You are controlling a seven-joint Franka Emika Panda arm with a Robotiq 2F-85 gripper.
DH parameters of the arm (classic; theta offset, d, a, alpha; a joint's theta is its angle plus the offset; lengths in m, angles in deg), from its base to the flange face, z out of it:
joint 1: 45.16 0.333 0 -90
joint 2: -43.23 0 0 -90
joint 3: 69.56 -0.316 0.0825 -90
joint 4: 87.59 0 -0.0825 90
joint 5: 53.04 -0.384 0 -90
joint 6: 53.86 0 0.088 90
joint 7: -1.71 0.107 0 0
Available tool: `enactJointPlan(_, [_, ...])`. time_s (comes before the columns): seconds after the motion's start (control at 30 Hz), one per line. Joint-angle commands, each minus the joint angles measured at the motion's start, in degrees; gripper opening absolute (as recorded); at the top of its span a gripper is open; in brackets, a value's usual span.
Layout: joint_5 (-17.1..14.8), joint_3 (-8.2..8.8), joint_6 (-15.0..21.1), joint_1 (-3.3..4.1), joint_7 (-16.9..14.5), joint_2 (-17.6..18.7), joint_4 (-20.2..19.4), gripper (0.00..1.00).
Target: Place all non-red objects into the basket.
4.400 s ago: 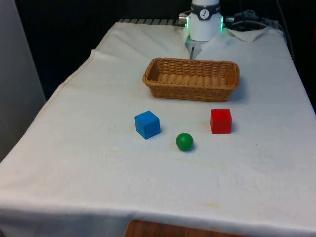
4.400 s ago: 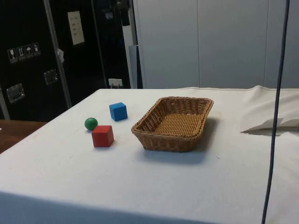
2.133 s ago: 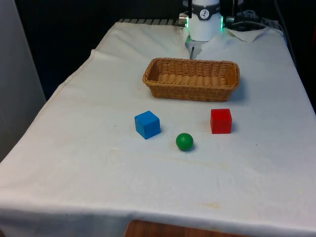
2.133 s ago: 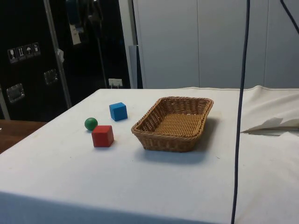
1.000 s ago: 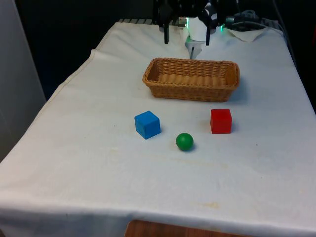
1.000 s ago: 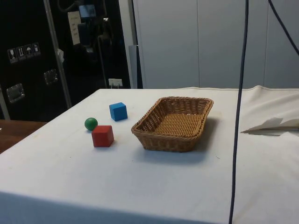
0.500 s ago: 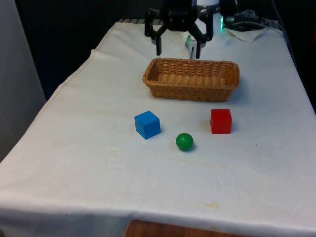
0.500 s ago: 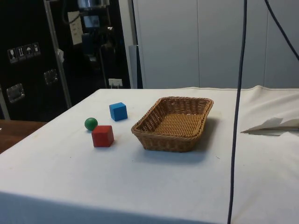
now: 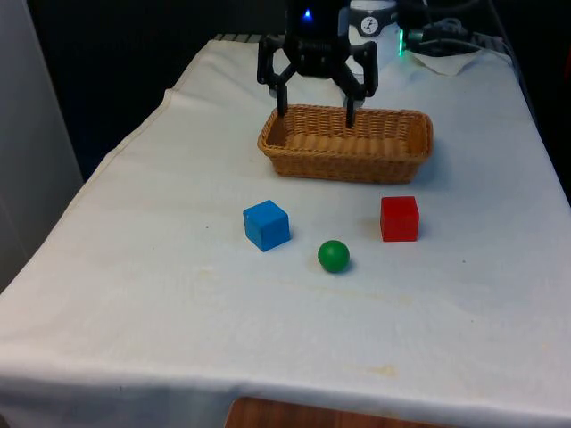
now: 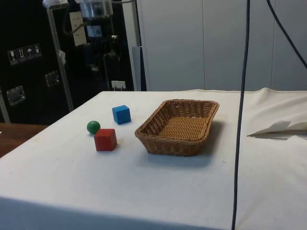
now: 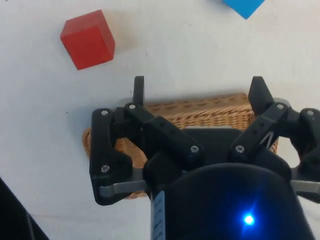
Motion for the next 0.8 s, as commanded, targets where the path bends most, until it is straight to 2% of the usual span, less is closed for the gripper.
enactJointPlan(0.0, [-0.3, 0.00, 0.9, -0.11, 0.4, 0.3, -0.1, 1.00])
enactJointPlan(0.07, [0.0, 0.06, 0.5, -0.06, 0.6, 0.4, 0.0, 1.00])
enactJointPlan(0.3, [-0.5, 0.29, 2.4, -0.23, 2.7, 1.8, -0.1, 1.00])
enactJointPlan(0.33, [0.0, 0.34, 1.6, -0.06, 2.6, 1.5, -0.1, 1.00])
enactJointPlan(0.4, [-0.6, 0.34, 2.6, -0.34, 3.0, 2.2, 0.1, 1.00])
enactJointPlan(0.63, [-1.7, 0.86, 4.1, -0.46, 3.7, 3.7, 0.1, 1.00])
enactJointPlan(0.67, [-1.1, 1.09, 3.6, -0.17, 3.7, 3.4, 0.0, 1.00])
enactJointPlan(0.7, [-1.9, 0.92, 4.3, -0.46, 3.7, 3.9, 0.0, 1.00])
enactJointPlan(0.77, [-2.4, 1.09, 4.9, -0.40, 3.7, 4.4, -0.1, 1.00])
